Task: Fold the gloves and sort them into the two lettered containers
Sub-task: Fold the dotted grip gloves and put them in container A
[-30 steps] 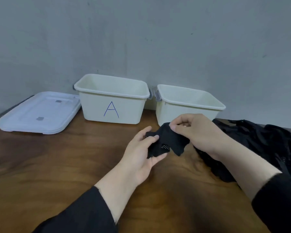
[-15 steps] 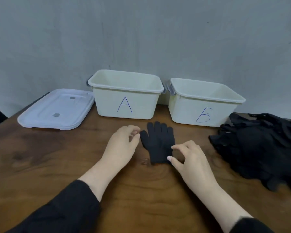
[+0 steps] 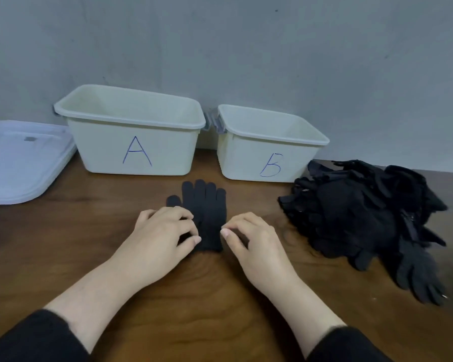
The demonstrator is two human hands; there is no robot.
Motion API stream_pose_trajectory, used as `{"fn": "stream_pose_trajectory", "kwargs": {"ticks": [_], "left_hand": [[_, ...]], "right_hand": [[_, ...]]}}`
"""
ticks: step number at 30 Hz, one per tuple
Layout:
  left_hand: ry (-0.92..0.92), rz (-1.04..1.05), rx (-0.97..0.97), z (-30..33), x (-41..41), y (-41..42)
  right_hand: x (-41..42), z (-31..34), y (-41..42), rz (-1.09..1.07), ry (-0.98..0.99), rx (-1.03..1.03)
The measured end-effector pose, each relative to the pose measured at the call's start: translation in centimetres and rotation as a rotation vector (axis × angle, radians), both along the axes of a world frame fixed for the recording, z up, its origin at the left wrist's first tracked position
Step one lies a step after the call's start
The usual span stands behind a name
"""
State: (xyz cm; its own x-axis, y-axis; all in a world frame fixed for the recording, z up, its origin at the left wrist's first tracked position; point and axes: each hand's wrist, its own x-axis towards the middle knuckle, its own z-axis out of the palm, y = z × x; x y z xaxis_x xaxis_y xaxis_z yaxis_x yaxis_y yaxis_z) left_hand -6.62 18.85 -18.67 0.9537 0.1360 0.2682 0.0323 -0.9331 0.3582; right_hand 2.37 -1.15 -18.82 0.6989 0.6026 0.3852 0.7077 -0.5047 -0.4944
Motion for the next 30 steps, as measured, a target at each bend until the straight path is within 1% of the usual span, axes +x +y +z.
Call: {"fn": "stream_pose_trajectory", "kwargs": {"ticks": [1,6,9,11,13,15,16,19,22,24,25,28,30], "left_hand": [[-0.001,-0.008,0.002,-0.1,0.1,-0.5],[-0.128,-0.055,-0.019,0.6,1.0,-3.6],[-0.110,-0.109,-0.036,0.6,1.9,-5.7],[-0.093,-0.136,-0.057,0.5,2.4,-6.9],[-0.087,-0.154,-0.076,0.7,2.6,-7.5],[-0.090,-0.162,-0.081,0.8,2.5,-7.6],[-0.091,-0.161,-0.082,0.8,2.5,-7.4],[-0.087,-0.143,-0.086,0.6,2.3,-6.7],[-0.086,-0.122,-0.094,0.7,2.1,-6.1],[-0.094,-0.116,-0.102,0.8,2.0,-6.0],[-0.104,-0.116,-0.108,0.8,2.0,-6.0],[-0.133,-0.120,-0.118,0.9,2.0,-5.9],[-0.156,-0.122,-0.140,1.0,2.0,-5.9]], "right_hand": [[0.3,0.3,-0.6,-0.010,-0.020,-0.011],[3.4,4.0,-5.4,-0.095,-0.179,-0.110],[6.6,7.0,-9.0,-0.221,-0.253,-0.180],[8.8,8.8,-11.1,-0.342,-0.262,-0.340],[10.6,9.8,-12.6,-0.464,-0.229,-0.562],[11.8,9.8,-13.5,-0.519,-0.180,-0.737],[12.3,9.6,-13.7,-0.521,-0.162,-0.762],[12.8,9.0,-13.5,-0.523,-0.177,-0.727],[12.9,8.5,-13.2,-0.543,-0.221,-0.802],[12.9,8.7,-13.2,-0.543,-0.177,-0.771],[12.8,9.1,-13.1,-0.537,-0.144,-0.694],[11.9,11.9,-12.4,-0.518,-0.117,-0.354],[10.9,14.3,-11.9,-0.485,-0.037,-0.130]]}}
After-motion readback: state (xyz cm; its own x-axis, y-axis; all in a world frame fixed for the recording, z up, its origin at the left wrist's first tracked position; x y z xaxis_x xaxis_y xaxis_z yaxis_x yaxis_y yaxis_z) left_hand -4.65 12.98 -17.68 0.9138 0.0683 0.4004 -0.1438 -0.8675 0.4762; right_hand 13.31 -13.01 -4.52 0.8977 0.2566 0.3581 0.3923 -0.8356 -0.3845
